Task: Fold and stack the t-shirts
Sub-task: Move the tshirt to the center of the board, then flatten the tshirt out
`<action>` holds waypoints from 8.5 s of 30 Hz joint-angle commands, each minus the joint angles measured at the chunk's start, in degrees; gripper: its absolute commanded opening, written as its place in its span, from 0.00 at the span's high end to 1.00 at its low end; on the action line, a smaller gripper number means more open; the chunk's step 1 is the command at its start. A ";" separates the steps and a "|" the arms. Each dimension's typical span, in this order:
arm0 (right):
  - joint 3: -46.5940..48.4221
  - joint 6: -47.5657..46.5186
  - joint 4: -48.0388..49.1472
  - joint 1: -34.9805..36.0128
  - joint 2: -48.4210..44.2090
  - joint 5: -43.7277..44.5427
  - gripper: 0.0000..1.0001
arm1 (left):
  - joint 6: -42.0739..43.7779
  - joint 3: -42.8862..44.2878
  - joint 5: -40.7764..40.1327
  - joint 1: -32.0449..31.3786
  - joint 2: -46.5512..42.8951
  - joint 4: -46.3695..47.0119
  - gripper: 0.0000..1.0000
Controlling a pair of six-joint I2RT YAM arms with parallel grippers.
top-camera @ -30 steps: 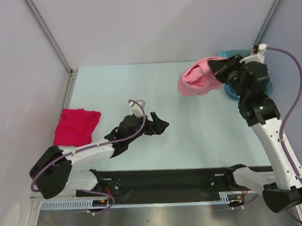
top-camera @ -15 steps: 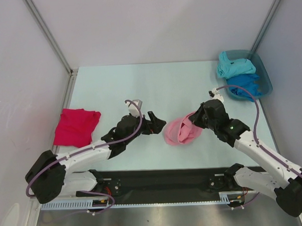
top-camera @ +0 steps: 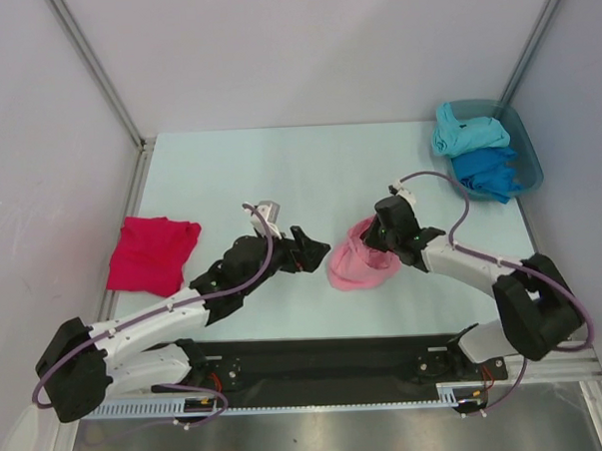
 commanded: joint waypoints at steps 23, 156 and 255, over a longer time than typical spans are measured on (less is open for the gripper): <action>35.42 -1.47 5.69 -1.34 31.71 -9.34 1.00 | 2.40 2.25 -3.17 -6.71 2.44 -1.36 0.08; 90.38 -6.13 -10.85 -11.26 26.27 -30.96 1.00 | 0.20 1.19 -1.15 -2.15 9.30 0.93 0.06; 73.14 -12.90 -12.52 -9.34 0.61 -20.85 1.00 | 6.62 -6.10 -25.49 -18.31 5.78 8.75 0.07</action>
